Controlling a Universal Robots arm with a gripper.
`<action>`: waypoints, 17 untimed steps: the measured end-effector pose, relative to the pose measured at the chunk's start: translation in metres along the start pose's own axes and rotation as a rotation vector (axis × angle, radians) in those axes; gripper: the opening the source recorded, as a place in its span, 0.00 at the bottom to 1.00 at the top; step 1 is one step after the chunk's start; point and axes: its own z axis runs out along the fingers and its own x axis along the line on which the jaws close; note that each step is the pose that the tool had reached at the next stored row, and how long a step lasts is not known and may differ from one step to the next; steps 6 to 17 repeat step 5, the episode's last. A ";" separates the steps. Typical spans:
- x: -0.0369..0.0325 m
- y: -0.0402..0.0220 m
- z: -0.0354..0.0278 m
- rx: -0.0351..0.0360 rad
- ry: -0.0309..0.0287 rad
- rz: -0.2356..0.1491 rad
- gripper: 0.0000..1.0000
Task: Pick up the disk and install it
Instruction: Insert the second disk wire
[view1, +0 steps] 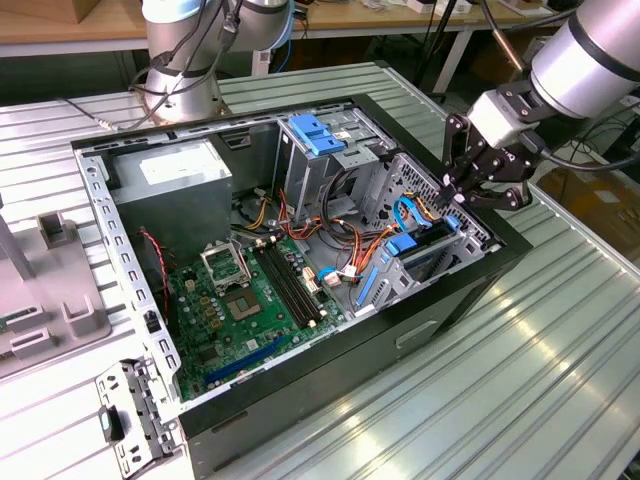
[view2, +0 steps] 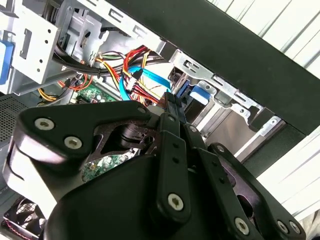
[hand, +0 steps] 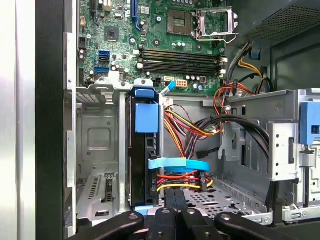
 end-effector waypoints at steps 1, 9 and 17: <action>0.0000 0.0000 0.0000 0.0000 0.0000 0.000 0.11; 0.0000 0.0000 -0.0001 0.0000 -0.0001 0.000 0.11; 0.0000 0.0000 -0.0001 0.0000 -0.0001 0.000 0.11</action>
